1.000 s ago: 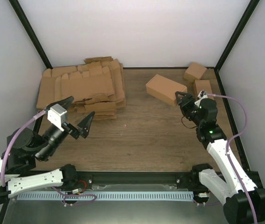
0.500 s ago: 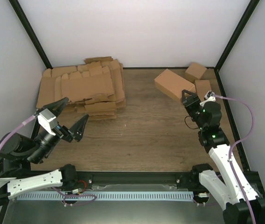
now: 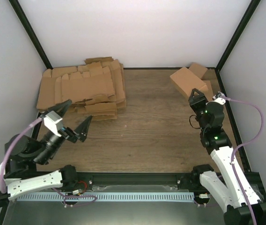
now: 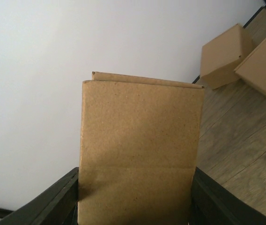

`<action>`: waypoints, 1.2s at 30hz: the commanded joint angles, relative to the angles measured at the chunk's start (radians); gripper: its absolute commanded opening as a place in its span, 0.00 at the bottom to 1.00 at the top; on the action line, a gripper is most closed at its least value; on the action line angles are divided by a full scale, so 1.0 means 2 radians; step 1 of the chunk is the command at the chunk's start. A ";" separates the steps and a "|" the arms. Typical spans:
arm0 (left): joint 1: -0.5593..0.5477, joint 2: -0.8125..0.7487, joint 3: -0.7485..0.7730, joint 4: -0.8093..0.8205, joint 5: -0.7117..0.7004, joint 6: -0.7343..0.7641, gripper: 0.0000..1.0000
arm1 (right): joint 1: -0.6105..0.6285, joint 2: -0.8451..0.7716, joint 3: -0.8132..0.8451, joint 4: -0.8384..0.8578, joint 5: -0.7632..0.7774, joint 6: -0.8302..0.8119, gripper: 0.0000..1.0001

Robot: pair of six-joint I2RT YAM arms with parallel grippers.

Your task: Fold the paper box

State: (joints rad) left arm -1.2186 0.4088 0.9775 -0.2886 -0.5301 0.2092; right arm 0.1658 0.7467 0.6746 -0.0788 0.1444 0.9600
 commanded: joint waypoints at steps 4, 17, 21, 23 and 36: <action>-0.003 0.035 -0.043 -0.019 -0.017 -0.022 1.00 | -0.022 0.038 0.040 0.018 0.031 -0.034 0.31; -0.002 0.079 -0.091 -0.017 -0.016 -0.022 1.00 | -0.144 0.148 0.032 0.149 -0.012 0.049 0.31; -0.002 0.079 -0.102 -0.011 -0.016 -0.018 1.00 | -0.169 0.183 -0.004 0.216 -0.027 0.082 0.30; -0.002 0.077 -0.105 -0.006 -0.015 -0.017 1.00 | -0.181 0.200 -0.034 0.261 -0.028 0.105 0.28; -0.002 0.073 -0.125 0.002 -0.012 -0.021 1.00 | -0.182 0.298 -0.093 0.436 0.034 0.115 0.27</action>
State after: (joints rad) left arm -1.2186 0.5598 0.7364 -0.3229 -0.5556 0.1715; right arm -0.1902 1.2945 0.4751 0.6292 0.1383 1.2015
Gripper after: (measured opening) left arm 0.999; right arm 0.556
